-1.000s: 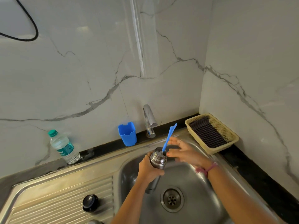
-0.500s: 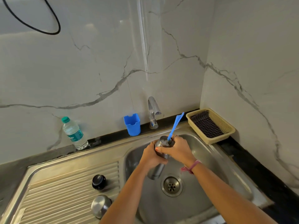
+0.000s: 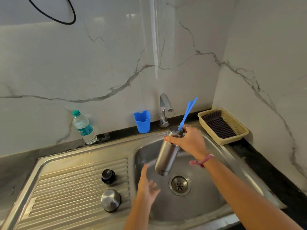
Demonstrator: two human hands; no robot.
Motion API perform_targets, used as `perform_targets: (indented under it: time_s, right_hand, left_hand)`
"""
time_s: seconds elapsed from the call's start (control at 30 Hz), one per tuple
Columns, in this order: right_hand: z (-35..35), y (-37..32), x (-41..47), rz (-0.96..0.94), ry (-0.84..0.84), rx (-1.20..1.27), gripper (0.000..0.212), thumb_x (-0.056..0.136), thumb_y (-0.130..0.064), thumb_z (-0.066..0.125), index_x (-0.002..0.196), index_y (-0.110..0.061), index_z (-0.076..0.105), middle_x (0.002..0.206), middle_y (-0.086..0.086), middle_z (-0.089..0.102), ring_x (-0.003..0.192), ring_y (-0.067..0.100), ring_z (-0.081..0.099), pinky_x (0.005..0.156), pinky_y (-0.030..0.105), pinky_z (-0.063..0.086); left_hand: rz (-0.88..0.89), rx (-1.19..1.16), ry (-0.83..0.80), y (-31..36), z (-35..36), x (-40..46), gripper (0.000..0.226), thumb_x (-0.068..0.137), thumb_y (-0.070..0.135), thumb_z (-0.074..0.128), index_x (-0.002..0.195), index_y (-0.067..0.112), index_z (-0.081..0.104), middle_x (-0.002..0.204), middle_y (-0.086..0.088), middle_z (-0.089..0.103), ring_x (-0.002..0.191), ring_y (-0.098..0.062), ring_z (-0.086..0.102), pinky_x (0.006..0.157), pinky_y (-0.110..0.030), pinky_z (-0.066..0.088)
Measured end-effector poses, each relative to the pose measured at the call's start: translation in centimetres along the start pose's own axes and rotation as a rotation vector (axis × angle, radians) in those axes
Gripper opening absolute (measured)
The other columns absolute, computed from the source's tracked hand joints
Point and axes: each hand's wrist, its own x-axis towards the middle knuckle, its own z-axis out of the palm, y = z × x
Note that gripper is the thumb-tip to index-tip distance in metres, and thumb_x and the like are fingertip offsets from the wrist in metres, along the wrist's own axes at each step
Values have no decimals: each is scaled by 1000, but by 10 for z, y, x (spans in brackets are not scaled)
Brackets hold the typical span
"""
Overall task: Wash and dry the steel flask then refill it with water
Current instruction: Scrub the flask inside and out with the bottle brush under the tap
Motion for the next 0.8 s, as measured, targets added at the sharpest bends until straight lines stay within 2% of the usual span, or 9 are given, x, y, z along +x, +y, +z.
perform_targets:
  time_s: [0.03,0.1,0.2,0.37,0.47,0.57,0.63,0.73,0.8]
  right_hand:
    - [-1,-4,0,-8,4,-5,45,68,-49,81,93,-17,61,78,-9,64,70,1,61,55,9,41]
    - [-4,-13,2,-17,6,-22,45,69,-49,80,92,-18,58,78,-10,61,70,0,58,56,8,39]
    - [-8,-23,4,-10,20,-41,46,68,-53,80,88,-19,56,77,-9,59,68,1,55,55,11,37]
    - [-8,-24,5,5,70,-10,47,63,-60,80,76,-23,54,72,-2,62,66,13,63,59,25,54]
    - [-7,-17,3,49,80,38,56,58,-64,79,84,-20,57,79,-1,64,73,14,66,65,34,60]
    - [-4,-10,-2,88,66,97,69,52,-68,77,93,-16,60,82,-1,66,76,14,68,64,36,60]
    - [-1,-9,-6,110,33,139,64,59,-59,81,100,-15,61,88,1,66,81,14,68,65,35,61]
    - [-13,-4,-9,223,-176,430,59,67,-41,84,114,-17,56,115,5,63,99,19,67,76,40,61]
    - [-33,7,-11,254,-384,572,79,62,-44,87,128,-21,52,136,2,52,117,22,59,83,45,58]
  left_hand:
    - [-89,-169,-16,-7,1,0,82,88,47,68,150,10,32,101,-17,50,75,-30,51,76,-50,44]
    - [-183,-393,-83,-20,10,-2,85,91,49,63,155,10,21,130,-29,46,103,-45,56,94,-62,43]
    - [-207,-647,-156,-30,34,-18,81,90,54,62,152,17,26,146,-31,39,126,-52,48,103,-66,35]
    - [14,-816,-162,-16,72,-33,68,91,51,62,142,10,44,130,-25,54,116,-41,58,86,-52,50]
    - [82,-865,-105,-7,87,-38,60,91,42,66,139,17,40,126,-21,52,117,-39,56,98,-54,49]
    - [72,-893,20,6,100,-38,80,80,38,79,142,27,31,133,-18,47,124,-42,52,95,-62,51]
    - [39,-918,118,18,106,-39,86,74,35,84,140,28,30,132,-16,48,119,-41,55,91,-61,54]
    - [-42,-901,192,33,103,-36,83,73,31,85,137,26,32,130,-17,49,119,-41,55,87,-58,55]
    - [-80,-862,221,39,97,-34,86,70,30,87,137,26,33,134,-16,48,119,-42,54,80,-59,55]
